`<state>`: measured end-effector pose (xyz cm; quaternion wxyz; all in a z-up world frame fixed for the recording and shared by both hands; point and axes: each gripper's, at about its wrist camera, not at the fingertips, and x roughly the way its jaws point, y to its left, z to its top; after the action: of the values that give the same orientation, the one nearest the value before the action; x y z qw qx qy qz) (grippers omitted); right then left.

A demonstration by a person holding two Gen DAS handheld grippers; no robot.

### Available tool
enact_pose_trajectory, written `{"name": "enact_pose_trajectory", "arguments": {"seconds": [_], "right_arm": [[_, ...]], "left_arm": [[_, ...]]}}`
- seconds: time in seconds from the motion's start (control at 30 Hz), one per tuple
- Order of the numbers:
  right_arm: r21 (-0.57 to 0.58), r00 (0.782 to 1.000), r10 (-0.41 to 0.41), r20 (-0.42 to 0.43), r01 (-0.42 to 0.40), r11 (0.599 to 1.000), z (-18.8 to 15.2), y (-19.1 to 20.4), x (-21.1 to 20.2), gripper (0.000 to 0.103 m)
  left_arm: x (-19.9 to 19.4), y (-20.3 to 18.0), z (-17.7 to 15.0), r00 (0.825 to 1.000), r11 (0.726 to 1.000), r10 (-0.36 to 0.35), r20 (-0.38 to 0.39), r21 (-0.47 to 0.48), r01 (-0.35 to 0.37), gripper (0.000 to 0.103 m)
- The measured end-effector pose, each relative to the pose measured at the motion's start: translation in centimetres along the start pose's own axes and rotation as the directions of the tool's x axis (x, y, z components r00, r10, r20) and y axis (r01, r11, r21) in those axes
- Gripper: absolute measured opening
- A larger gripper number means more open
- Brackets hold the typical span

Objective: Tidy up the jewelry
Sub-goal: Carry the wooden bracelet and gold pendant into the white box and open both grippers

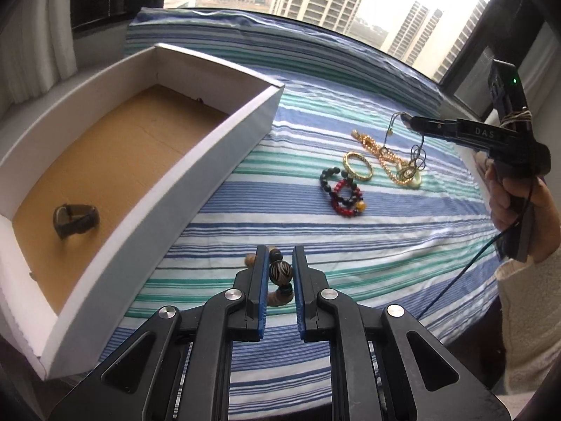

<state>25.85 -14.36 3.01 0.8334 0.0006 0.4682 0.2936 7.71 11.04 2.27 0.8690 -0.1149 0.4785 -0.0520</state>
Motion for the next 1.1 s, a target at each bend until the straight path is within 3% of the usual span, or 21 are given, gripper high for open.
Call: {"name": "enact_pose_trajectory", "arguments": {"seconds": [0.17,0.3,0.43,0.57,0.87,1.03,1.1], "right_arm": [[-0.072,0.994,0.107,0.035,-0.104,0.992,2.0,5.7,-2.4,0.029],[-0.134,0.979,0.198,0.040,-0.191,0.972,4.4,11.5,-1.7,0.029],[-0.183,0.962,0.270,0.030,-0.260,0.948,6.3,17.1,0.1,0.029],[-0.229,0.951,0.311,-0.003,-0.303,0.925,7.0,22.0,3.4,0.029],[-0.286,0.952,0.269,-0.149,-0.302,0.910,4.0,28.9,12.7,0.029],[-0.327,0.967,0.205,-0.149,-0.244,0.913,2.6,30.4,15.5,0.030],[-0.339,0.971,0.190,-0.147,-0.229,0.912,2.4,30.7,16.0,0.032]], "left_arm": [[-5.1,2.8,2.8,0.998,0.999,0.016,0.063,-0.039,-0.014,0.011],[-7.3,6.6,4.8,0.989,0.991,0.112,0.100,-0.084,-0.104,0.011],[-7.7,11.3,5.4,0.975,0.968,0.204,0.091,-0.166,-0.188,0.011],[-6.5,15.7,3.7,0.965,0.935,0.259,0.043,-0.261,-0.239,0.011],[-2.3,20.0,-0.8,0.953,0.882,0.297,-0.066,-0.363,-0.300,0.011],[-1.4,20.8,-1.2,0.944,0.869,0.322,-0.072,-0.373,-0.325,0.012],[-1.3,20.7,-1.0,0.932,0.864,0.356,-0.068,-0.357,-0.356,0.013]]}}
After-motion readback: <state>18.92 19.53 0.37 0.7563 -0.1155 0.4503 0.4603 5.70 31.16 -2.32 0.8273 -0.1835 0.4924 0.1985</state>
